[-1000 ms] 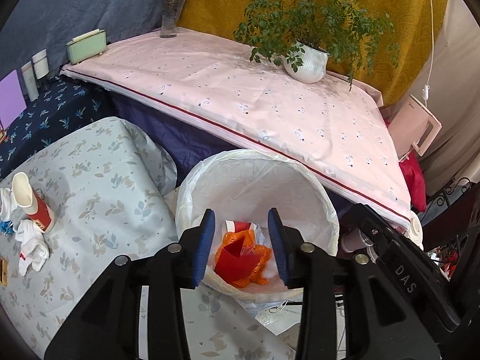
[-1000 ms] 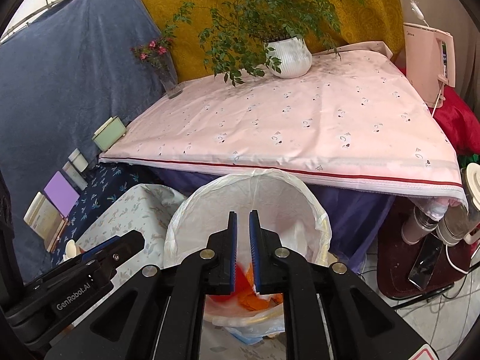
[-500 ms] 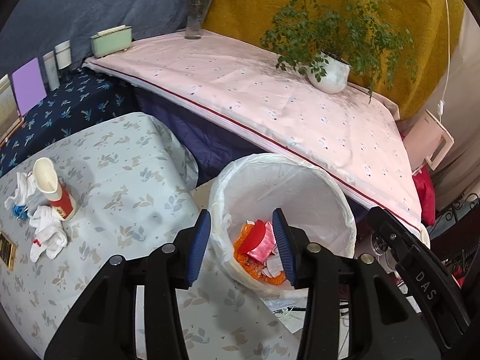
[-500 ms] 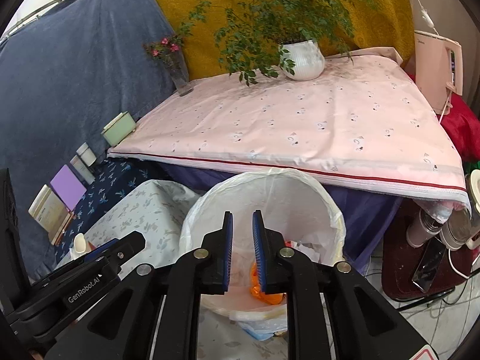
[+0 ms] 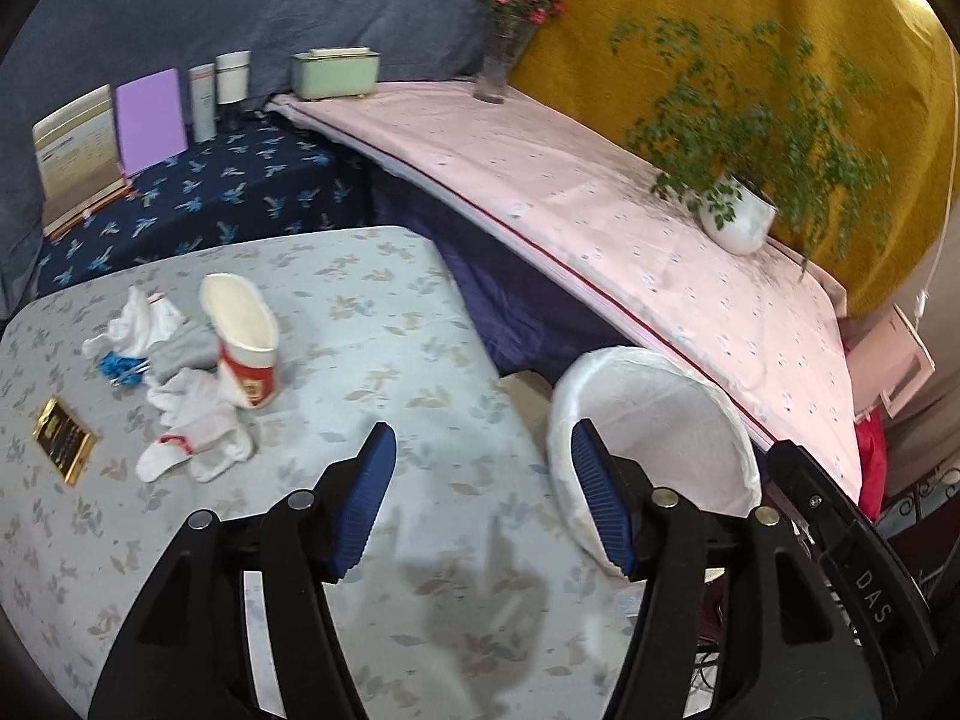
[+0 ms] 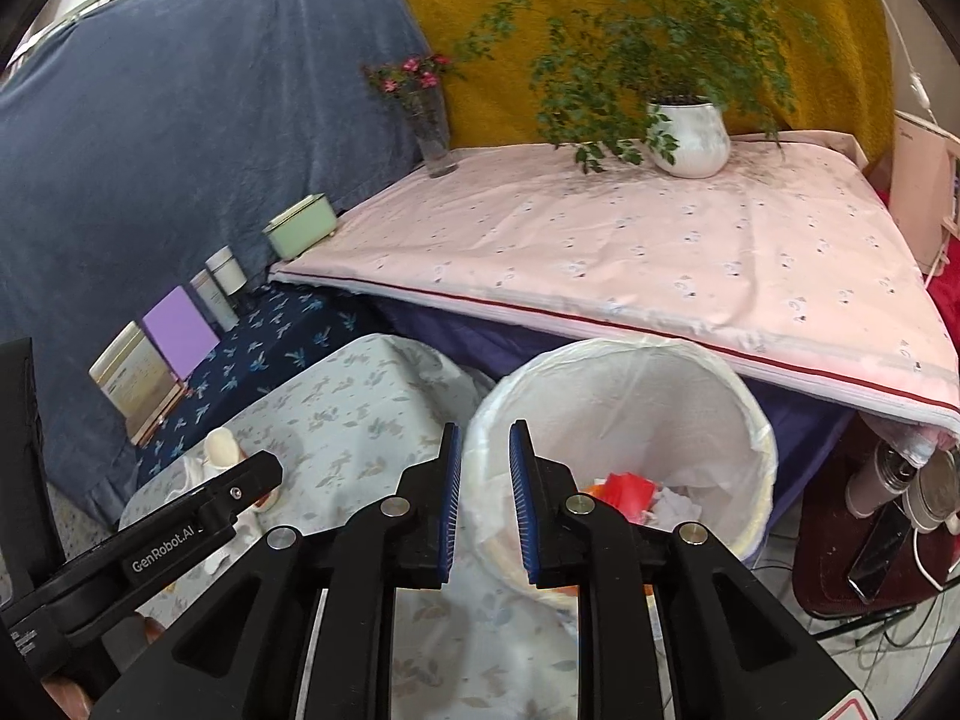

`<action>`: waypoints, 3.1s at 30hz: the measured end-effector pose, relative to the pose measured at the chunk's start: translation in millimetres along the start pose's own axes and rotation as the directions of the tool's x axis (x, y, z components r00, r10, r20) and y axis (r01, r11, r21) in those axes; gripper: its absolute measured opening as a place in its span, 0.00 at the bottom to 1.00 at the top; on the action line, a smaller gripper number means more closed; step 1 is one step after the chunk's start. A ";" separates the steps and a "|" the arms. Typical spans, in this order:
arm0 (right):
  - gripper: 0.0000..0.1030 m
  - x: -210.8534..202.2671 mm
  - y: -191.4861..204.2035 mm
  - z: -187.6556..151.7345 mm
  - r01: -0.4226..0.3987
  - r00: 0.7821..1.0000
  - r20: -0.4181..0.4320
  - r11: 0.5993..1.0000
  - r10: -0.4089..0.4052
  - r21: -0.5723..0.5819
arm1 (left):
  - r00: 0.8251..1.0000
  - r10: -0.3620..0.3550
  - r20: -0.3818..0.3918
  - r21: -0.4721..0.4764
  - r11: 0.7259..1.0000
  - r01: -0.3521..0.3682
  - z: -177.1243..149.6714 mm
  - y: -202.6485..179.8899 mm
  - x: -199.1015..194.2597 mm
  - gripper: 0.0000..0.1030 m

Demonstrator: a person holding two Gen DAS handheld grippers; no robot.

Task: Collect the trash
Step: 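Move both open grippers back over the table toward the remaining trash, then grasp the black-and-gold cigarette box with the left gripper while the right grasps the white glove, then carry the cigarette box and white glove to the wastebasket and open both grippers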

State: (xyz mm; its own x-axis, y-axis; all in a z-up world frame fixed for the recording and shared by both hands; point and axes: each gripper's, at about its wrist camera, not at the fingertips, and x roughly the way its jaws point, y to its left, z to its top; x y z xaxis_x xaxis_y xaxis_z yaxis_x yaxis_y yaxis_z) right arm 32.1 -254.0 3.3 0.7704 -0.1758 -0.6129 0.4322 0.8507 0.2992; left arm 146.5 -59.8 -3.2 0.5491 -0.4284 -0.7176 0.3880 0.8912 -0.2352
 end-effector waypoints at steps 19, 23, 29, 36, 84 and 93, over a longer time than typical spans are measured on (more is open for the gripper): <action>0.26 25.6 141.0 -36.3 -0.152 0.985 -0.107 0.971 0.134 -0.184 | 0.967 0.254 -0.026 -0.313 0.917 -0.249 -10.5 176.5 -36.6 0.69; 0.26 37.2 165.4 -47.4 -0.182 0.977 -0.145 0.961 0.154 -0.207 | 0.954 0.294 -0.058 -0.371 0.881 -0.294 -17.5 213.0 -39.1 0.69; 0.32 58.6 203.2 -66.2 -0.217 0.965 -0.202 0.945 0.169 -0.247 | 0.938 0.331 -0.102 -0.427 0.837 -0.341 -25.6 255.1 -36.7 0.71; 0.34 89.0 233.6 -83.4 -0.245 0.949 -0.262 0.933 0.175 -0.264 | 0.918 0.363 -0.157 -0.487 0.781 -0.392 -31.1 294.6 -25.4 0.77; 0.07 156.5 253.2 -110.7 -0.281 0.913 -0.368 0.925 0.175 -0.256 | 0.874 0.411 -0.259 -0.410 0.773 -0.485 -36.9 291.9 32.6 0.55; 0.07 107.7 236.6 -85.1 -0.293 0.932 -0.284 0.928 0.224 -0.230 | 0.905 0.379 -0.192 -0.361 0.830 -0.425 -30.4 238.9 8.6 0.55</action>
State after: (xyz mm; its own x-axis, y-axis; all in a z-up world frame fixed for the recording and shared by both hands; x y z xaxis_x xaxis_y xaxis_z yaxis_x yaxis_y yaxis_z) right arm 177.5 -29.5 -54.2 0.6820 0.1676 -0.7119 0.0674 0.9548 0.2895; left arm 221.4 154.0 -85.5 0.5019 -0.0211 -0.8647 -0.1780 0.9758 -0.1272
